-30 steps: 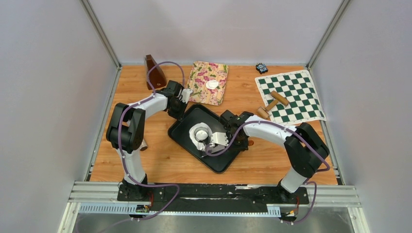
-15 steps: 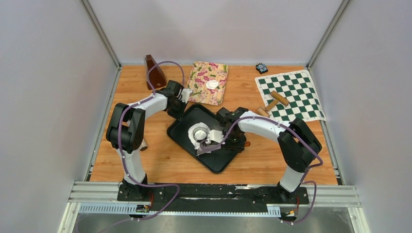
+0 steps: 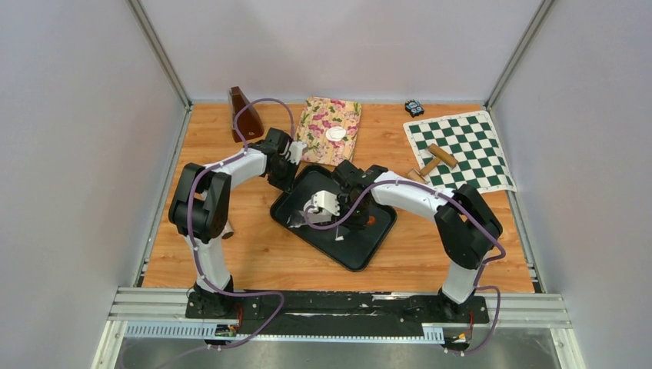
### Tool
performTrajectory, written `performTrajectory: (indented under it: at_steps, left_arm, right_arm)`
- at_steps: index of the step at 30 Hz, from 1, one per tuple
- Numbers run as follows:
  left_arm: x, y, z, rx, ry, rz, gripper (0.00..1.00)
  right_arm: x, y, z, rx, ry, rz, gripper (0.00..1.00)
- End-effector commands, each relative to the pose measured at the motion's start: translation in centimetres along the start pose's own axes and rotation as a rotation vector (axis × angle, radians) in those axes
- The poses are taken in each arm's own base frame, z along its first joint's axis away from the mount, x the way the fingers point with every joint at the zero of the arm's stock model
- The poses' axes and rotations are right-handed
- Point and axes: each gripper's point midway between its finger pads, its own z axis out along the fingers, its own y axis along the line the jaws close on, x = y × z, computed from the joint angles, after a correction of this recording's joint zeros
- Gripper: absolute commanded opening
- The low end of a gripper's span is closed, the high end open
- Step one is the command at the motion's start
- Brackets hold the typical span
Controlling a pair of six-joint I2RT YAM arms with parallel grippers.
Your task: Roll out the dumpling wrappers from the dough
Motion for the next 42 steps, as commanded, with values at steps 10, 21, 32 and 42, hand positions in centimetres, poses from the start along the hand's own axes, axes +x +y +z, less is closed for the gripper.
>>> performTrajectory:
  at_steps: [10, 21, 32, 42]
  left_arm:
    - [0.9, -0.2, 0.4, -0.007, 0.025, -0.003, 0.0]
    - [0.7, 0.0, 0.2, -0.019, 0.016, -0.001, 0.0]
    - [0.7, 0.0, 0.2, -0.021, 0.015, 0.0, 0.0]
    - [0.8, 0.0, 0.3, -0.019, 0.016, 0.0, 0.0]
  right_arm:
    - [0.6, 3.4, -2.2, -0.172, 0.058, 0.061, 0.0]
    - [4.1, 7.8, -2.3, -0.297, 0.178, 0.208, 0.0]
    - [3.6, 3.6, 0.6, -0.11, 0.22, 0.25, 0.0]
    - [0.8, 0.5, 1.0, 0.093, 0.175, 0.194, 0.0]
